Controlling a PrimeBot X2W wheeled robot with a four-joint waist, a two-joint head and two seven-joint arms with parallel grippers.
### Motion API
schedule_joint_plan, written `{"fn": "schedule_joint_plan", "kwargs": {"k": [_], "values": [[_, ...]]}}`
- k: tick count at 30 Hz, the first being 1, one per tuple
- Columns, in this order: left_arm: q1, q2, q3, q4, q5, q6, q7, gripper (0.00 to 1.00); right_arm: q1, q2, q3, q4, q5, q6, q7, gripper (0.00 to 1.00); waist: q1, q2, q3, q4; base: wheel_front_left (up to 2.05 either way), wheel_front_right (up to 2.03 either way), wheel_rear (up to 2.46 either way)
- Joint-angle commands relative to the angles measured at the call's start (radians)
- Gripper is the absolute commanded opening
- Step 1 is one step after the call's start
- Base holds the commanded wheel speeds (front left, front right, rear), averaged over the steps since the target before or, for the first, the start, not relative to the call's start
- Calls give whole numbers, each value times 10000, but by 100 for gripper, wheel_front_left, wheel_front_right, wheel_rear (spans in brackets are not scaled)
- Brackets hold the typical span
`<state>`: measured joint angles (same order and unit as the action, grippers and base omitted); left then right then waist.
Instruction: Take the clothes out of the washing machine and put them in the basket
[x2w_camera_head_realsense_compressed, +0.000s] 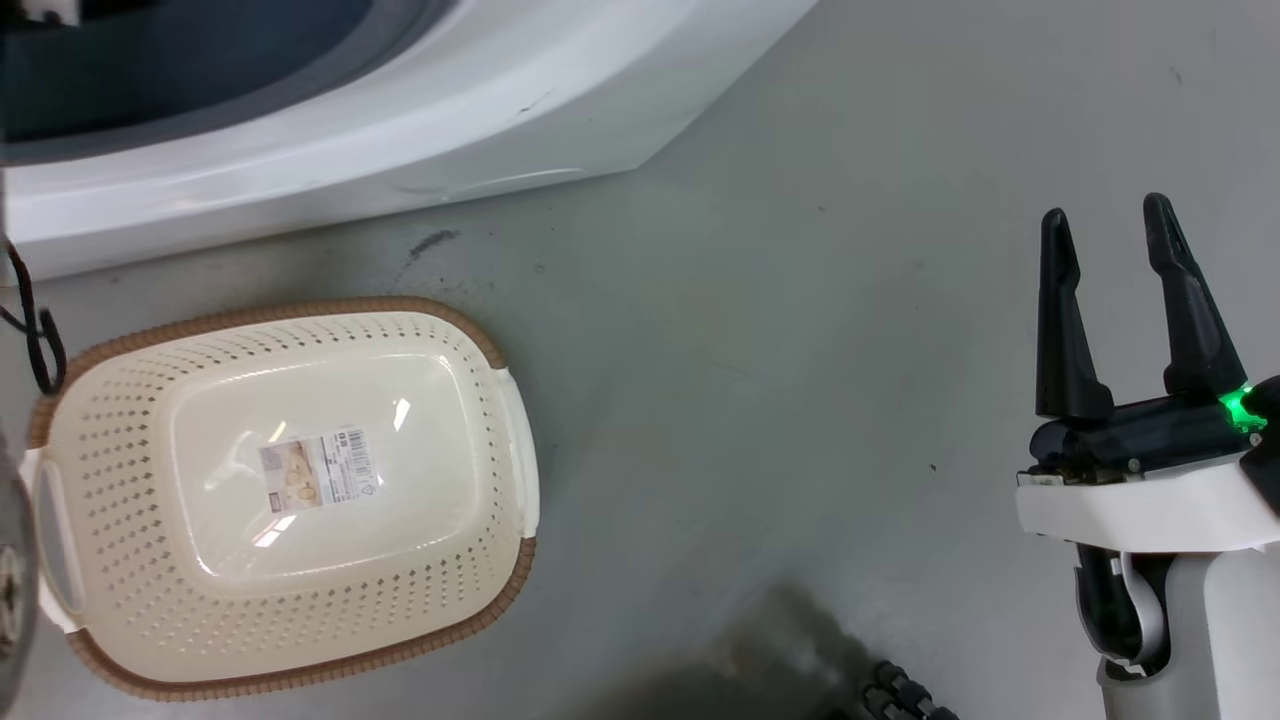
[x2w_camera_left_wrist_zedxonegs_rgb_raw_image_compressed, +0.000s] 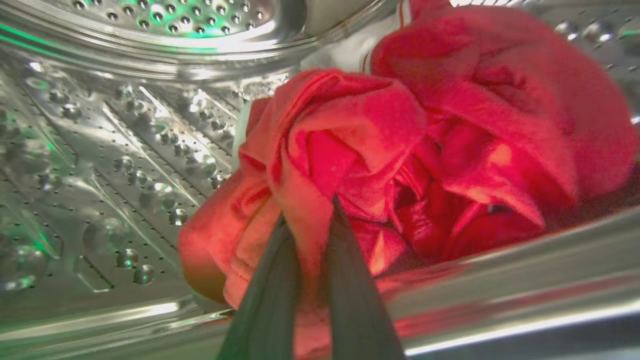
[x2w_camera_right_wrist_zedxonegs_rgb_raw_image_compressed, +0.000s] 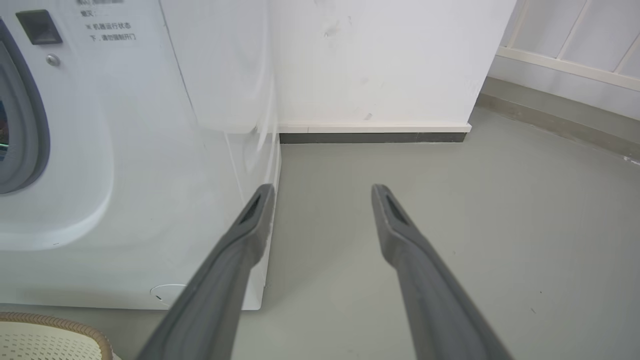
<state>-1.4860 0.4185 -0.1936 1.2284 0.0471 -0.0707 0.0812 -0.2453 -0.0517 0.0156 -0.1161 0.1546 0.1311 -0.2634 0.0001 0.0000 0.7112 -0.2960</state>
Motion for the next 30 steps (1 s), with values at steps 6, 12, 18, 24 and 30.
{"fn": "schedule_joint_plan", "kwargs": {"k": [6,12,18,24,30], "values": [[815,-454,78,-146,-413,-80,-1270,0,132,26,-47,126,-222,-7,-21,100,-1,0,-786,448,0,0,0],[1767,-928,116,-252,-786,-229,-2695,0,359,24,-95,277,-439,-7,-21,100,-1,0,-1541,836,0,0,0],[3135,-1424,231,-736,-1227,-324,-3409,0,717,23,-168,428,-604,-7,-21,100,-1,0,-2392,1143,0,0,0],[4850,-1610,500,-2728,-1592,-212,-3481,0,990,21,-152,485,-837,-7,-21,100,-1,0,-3093,1305,0,0,0],[6788,-1692,716,-5191,-1804,-160,-3476,0,1288,21,-175,533,-970,-7,-21,100,-1,0,-3696,1485,0,0,0]]}}
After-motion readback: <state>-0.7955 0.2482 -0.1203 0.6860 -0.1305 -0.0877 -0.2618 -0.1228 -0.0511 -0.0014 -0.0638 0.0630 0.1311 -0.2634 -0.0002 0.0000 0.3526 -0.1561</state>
